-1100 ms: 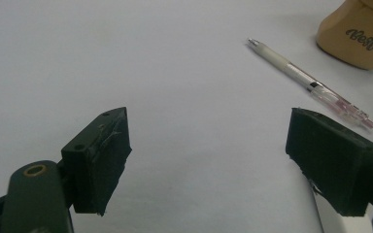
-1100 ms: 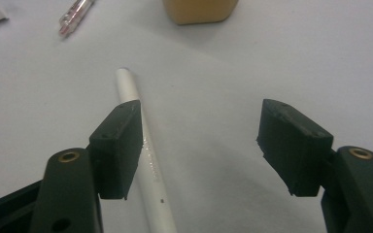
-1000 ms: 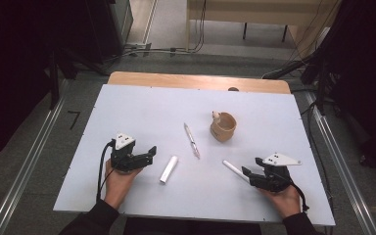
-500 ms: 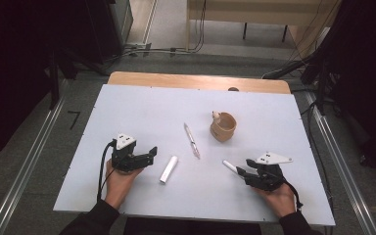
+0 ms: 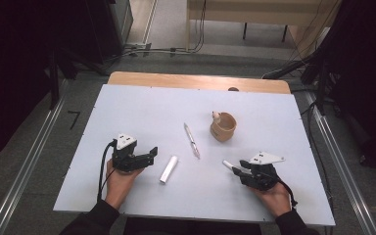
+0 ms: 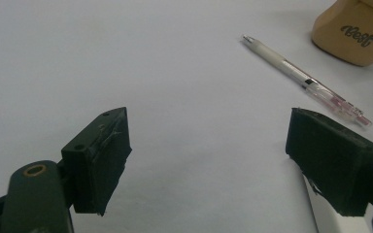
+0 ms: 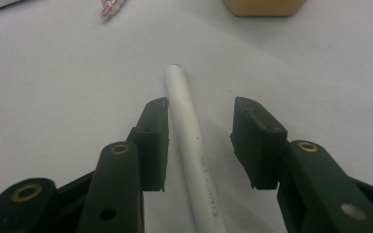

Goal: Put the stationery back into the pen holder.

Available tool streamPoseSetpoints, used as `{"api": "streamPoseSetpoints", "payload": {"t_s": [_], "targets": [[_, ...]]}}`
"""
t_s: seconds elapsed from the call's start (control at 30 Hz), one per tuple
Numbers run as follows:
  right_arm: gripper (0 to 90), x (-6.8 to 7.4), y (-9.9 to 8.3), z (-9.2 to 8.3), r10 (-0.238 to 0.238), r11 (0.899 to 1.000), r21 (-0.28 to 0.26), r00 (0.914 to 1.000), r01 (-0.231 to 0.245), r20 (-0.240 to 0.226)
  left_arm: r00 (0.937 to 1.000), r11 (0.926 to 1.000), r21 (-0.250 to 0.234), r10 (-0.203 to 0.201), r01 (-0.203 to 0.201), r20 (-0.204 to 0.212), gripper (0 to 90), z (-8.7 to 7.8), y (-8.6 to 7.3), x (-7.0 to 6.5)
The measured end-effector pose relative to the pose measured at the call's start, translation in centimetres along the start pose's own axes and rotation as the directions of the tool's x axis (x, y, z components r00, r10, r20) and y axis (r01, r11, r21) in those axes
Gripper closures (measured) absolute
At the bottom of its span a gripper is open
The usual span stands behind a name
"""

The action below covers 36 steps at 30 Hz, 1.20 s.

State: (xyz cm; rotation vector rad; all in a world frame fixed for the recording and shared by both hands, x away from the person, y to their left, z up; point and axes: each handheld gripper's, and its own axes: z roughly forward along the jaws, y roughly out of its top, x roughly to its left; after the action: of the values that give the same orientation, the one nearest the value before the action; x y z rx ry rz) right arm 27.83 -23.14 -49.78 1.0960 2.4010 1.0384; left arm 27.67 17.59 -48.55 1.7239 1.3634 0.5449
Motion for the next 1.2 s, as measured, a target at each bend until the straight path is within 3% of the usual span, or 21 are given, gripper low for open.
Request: {"api": "streamPoseSetpoints", "payload": {"t_s": [0.2, 1.2], "targets": [[60.6, 0.27, 0.24, 0.39, -0.033, 0.999, 0.01, 0.9995, 0.033, 0.0, 1.0, 1.0, 0.0, 0.0, 0.0, 0.001, 16.1, -0.03, 0.0, -0.02], [69.6, 0.41, 0.07, 0.88, -0.064, 0.997, 0.042, 0.998, 0.064, 0.001, 1.0, 1.0, 0.004, -0.004, 0.004, 0.005, 16.1, -0.05, 0.0, 0.0]]}}
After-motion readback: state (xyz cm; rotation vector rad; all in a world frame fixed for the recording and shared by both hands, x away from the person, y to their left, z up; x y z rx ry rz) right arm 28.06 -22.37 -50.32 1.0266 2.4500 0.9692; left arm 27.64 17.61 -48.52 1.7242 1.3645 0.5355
